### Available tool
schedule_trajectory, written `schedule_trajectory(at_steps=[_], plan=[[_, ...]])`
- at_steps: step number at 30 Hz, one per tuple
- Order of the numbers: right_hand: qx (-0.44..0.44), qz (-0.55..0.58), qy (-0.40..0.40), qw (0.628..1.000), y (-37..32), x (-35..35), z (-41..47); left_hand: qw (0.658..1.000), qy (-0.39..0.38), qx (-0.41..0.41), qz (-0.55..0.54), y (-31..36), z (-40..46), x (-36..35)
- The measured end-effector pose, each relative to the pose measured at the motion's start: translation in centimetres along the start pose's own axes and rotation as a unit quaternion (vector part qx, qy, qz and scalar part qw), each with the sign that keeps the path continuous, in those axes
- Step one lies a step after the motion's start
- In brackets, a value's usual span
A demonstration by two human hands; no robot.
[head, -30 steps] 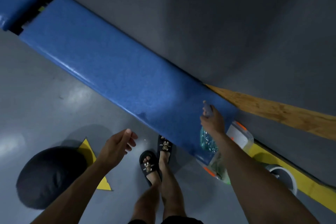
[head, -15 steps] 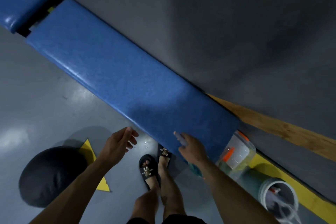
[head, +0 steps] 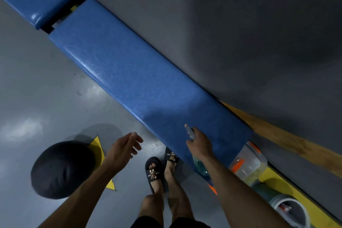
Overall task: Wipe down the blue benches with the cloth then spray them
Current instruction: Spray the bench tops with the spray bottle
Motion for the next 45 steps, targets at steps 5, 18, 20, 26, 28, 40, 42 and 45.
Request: schedule_trajectory(at_steps=[5, 18, 20, 26, 28, 40, 42, 45], plan=[[-0.024, 0.104, 0.059, 0.993, 0.9, 6.8, 3.1, 1.000, 0.001, 0.000, 0.008, 0.6, 0.0, 0.0], [0.051, -0.047, -0.049, 0.996, -3.5, 0.2, 0.7, 0.999, 0.023, -0.018, 0.012, 2.0, 1.2, 1.5], [0.076, -0.056, -0.076, 0.993, -4.9, -3.2, -0.4, 0.999, 0.029, -0.021, 0.012, 2.1, 1.5, 2.3], [0.078, -0.041, -0.080, 0.993, -8.6, -8.4, -1.2, 1.000, 0.020, -0.017, 0.010, 1.0, 2.8, 5.3], [0.065, -0.041, -0.064, 0.995, -9.2, -8.3, -0.8, 1.000, 0.017, -0.018, 0.003, 0.9, 3.2, 6.5], [-0.052, 0.101, 0.110, 0.987, -8.8, 2.2, 5.3, 0.999, -0.024, -0.037, 0.031, 2.1, 6.2, 13.1], [-0.072, 0.095, 0.139, 0.983, -9.0, 3.5, 5.6, 0.999, -0.025, -0.036, 0.030, 2.4, 6.6, 13.9], [-0.083, 0.094, 0.148, 0.981, -9.5, 3.3, 5.2, 0.999, -0.025, -0.034, 0.021, 2.1, 7.2, 15.2]])
Point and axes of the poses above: each hand's wrist, its own z-axis towards the middle knuckle, its own x-axis out of the back of the hand, y = z × x, the point moved 10 cm from there along z, towards the middle knuckle, and after that the axes turned 3 degrees about -y, right-handed, at the moved point
